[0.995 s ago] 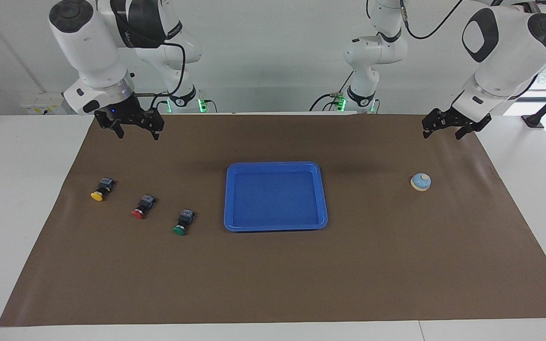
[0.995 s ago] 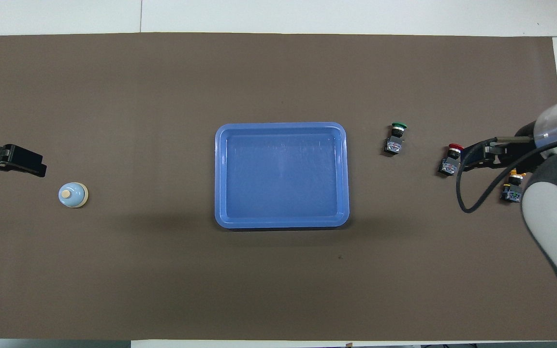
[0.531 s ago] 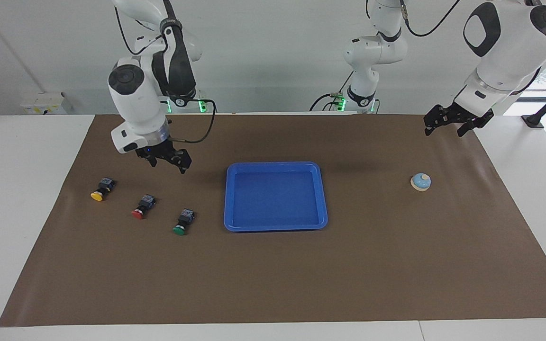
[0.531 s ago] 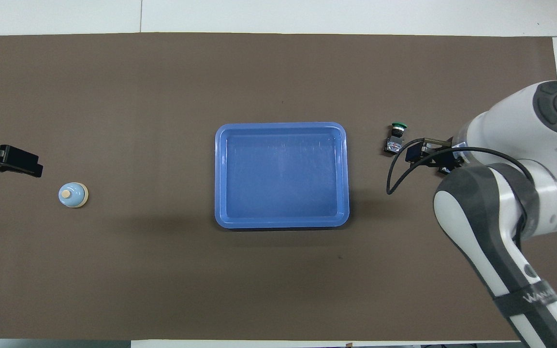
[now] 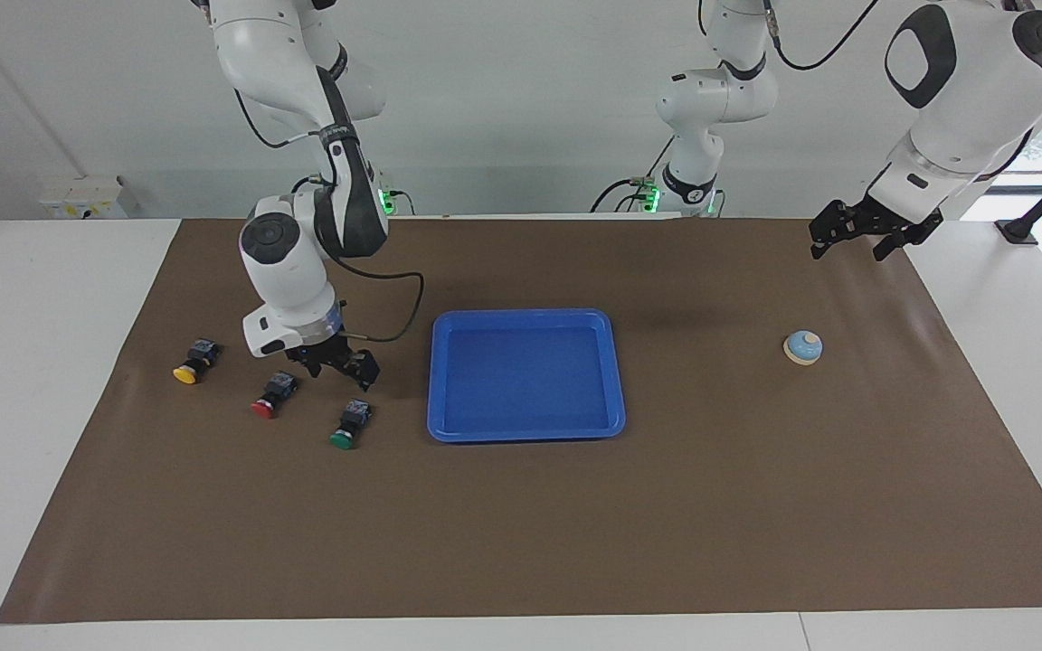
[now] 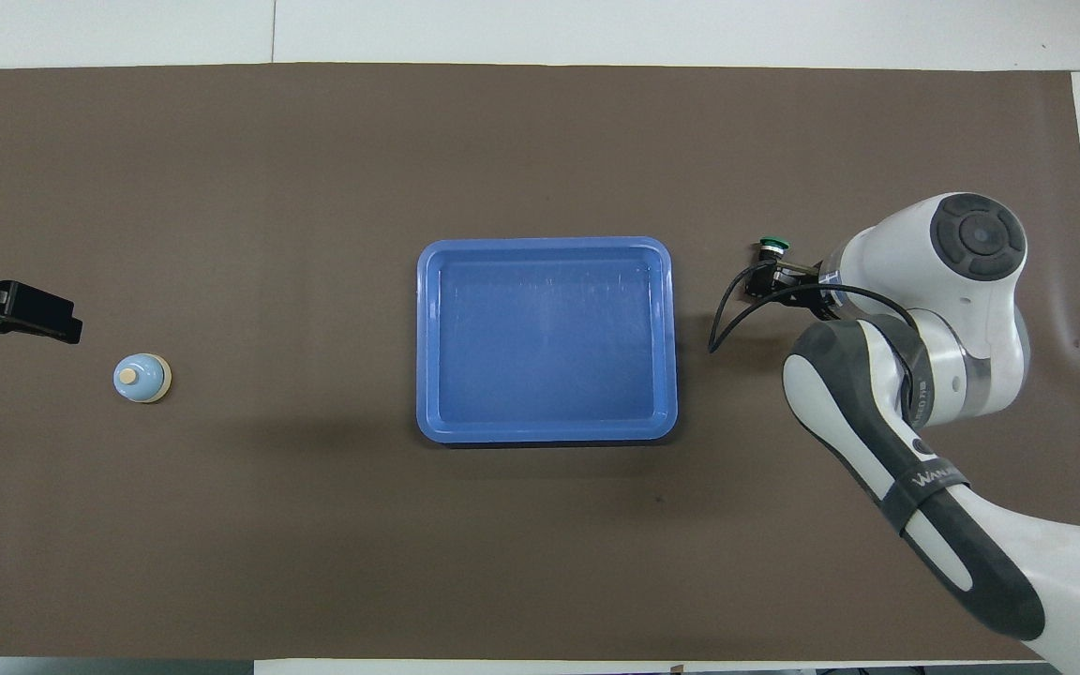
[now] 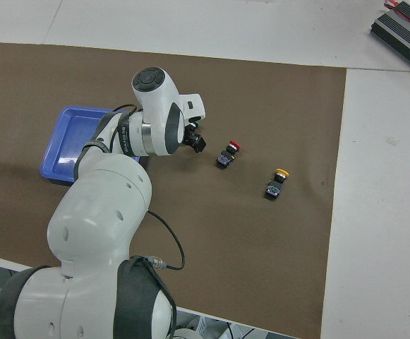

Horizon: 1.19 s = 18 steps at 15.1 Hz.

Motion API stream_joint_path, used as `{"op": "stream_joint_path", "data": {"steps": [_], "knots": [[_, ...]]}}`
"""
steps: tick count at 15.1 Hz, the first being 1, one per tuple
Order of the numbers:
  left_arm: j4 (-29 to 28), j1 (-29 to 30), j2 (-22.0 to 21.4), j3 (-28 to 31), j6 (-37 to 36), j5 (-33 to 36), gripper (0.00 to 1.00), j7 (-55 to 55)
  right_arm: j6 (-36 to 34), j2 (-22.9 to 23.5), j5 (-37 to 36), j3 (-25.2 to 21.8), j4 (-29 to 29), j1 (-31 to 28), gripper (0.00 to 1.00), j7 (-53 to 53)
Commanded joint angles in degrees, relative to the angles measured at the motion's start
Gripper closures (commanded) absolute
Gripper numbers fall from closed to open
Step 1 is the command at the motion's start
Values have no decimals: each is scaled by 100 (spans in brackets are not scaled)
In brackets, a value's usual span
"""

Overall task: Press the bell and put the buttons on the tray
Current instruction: 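Carry the green button into the blue tray and release it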

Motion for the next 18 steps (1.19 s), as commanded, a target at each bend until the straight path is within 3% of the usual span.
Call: {"op": "stream_joint_path", "data": {"steps": [1, 9, 10, 13, 17, 18], "knots": [[-38, -31, -49, 21, -34, 91, 0, -81, -1, 391, -129, 36, 555, -43, 0, 168], [-38, -31, -49, 21, -34, 91, 0, -81, 553, 849, -165, 19, 635, 132, 0, 457], [-38, -31, -58, 21, -34, 91, 0, -81, 552, 849, -226, 19, 635, 150, 4, 449], [-38, -31, -58, 21, -43, 91, 0, -81, 474, 849, -314, 10, 635, 115, 29, 423], [-38, -31, -49, 21, -34, 91, 0, -81, 246, 806, -305, 19, 627, 132, 95, 475], [-38, -31, -49, 21, -34, 91, 0, -81, 167, 779, -305, 27, 627, 141, 100, 475]]}}
